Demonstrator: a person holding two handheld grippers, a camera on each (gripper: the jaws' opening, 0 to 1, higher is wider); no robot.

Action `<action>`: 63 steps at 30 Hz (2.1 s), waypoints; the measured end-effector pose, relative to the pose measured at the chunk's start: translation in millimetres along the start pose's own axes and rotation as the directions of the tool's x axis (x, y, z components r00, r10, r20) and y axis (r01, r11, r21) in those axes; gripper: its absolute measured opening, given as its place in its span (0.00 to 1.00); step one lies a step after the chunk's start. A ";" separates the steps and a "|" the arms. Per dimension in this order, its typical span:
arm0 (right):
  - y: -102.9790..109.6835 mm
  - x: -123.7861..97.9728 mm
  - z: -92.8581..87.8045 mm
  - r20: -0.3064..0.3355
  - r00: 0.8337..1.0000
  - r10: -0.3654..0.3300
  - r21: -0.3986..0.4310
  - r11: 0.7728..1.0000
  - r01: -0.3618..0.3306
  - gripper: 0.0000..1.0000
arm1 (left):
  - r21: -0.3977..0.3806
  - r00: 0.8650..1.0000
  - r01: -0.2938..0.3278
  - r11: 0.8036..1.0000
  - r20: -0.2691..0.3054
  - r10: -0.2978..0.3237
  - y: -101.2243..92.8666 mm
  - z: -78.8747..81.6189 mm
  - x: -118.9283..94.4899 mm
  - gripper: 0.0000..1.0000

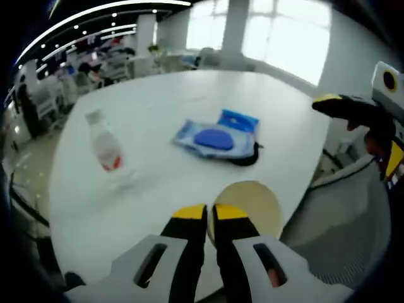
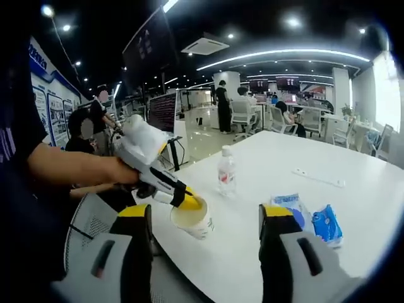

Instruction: Arrange the tabletop items into an orderly group along one side of the table until the central work area is clear of visible clutter.

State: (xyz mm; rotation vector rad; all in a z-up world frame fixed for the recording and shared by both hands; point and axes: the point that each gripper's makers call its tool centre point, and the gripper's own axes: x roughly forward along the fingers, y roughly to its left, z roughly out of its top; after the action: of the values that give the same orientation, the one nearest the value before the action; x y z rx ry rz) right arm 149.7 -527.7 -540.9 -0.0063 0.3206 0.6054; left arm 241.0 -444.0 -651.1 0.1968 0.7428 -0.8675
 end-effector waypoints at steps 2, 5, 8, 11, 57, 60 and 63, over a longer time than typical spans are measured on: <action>-8.7 -7.5 -0.6 0.011 0.999 -0.030 0.037 0.999 0.030 0.76 | -0.020 1.000 -0.001 1.000 -0.009 0.001 6.2 2.0 5.7 0.02; -20.5 -17.3 -3.2 0.027 0.997 -0.067 0.053 0.996 0.066 0.80 | -0.059 1.000 -0.011 0.998 -0.018 0.010 17.9 5.9 15.6 0.02; -31.5 -26.0 -9.3 0.023 0.995 -0.100 0.055 0.994 0.098 0.83 | -0.083 0.999 -0.024 0.996 -0.028 0.022 28.2 9.1 25.3 0.02; -40.1 -34.7 -12.7 0.023 0.991 -0.131 0.056 0.990 0.129 0.87 | -0.110 0.999 -0.036 0.993 -0.039 0.032 38.7 12.6 34.9 0.02; -86.8 -71.8 -46.3 -0.014 0.962 -0.274 0.000 0.962 0.274 0.98 | -0.303 0.986 -0.168 0.938 -0.036 0.165 94.5 38.2 88.7 0.27; -85.3 -71.1 -46.5 -0.014 0.963 -0.268 -0.004 0.963 0.268 0.98 | -0.235 0.987 -0.161 0.959 -0.027 0.159 89.6 38.2 82.2 0.34; -84.6 -71.3 -46.9 -0.013 0.963 -0.268 -0.003 0.963 0.268 0.98 | -0.126 0.988 -0.156 0.980 -0.016 0.155 82.5 39.5 76.3 0.40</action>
State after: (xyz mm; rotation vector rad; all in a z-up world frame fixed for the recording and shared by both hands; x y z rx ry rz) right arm 128.1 -641.9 -571.6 -0.0545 0.3262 0.3368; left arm 355.0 -455.6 -683.5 0.1426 0.7751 -0.6692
